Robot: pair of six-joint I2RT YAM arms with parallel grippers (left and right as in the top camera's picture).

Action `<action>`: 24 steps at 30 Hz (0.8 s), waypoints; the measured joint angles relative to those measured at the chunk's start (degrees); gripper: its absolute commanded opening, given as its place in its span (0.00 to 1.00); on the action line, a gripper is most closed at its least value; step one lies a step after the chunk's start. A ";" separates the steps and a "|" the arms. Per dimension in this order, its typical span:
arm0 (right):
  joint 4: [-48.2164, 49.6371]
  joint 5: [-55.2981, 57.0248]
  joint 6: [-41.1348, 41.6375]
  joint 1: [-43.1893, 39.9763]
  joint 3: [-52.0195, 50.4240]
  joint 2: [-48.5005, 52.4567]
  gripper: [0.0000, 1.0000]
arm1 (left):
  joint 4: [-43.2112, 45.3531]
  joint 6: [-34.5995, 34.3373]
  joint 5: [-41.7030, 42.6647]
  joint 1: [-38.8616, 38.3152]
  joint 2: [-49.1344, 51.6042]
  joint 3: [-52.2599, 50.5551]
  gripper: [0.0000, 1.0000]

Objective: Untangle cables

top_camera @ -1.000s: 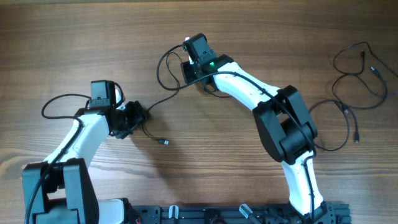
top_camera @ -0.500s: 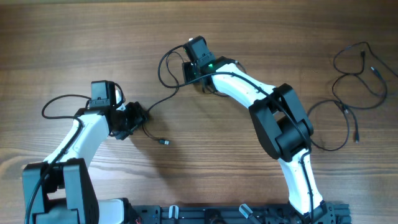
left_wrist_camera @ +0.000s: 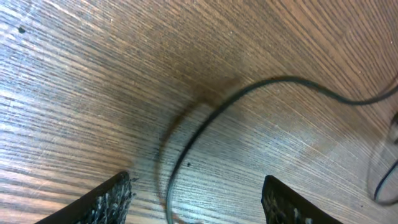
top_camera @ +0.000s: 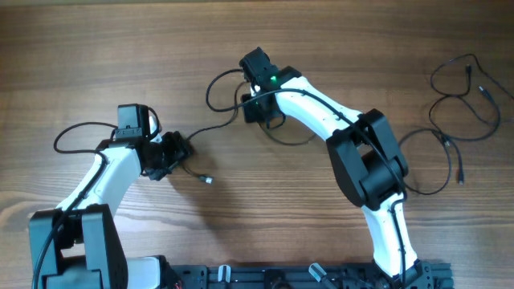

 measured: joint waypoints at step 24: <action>-8.61 5.79 -2.60 -51.65 -2.64 -43.30 0.17 | -0.39 0.00 -0.04 0.00 0.00 0.00 0.73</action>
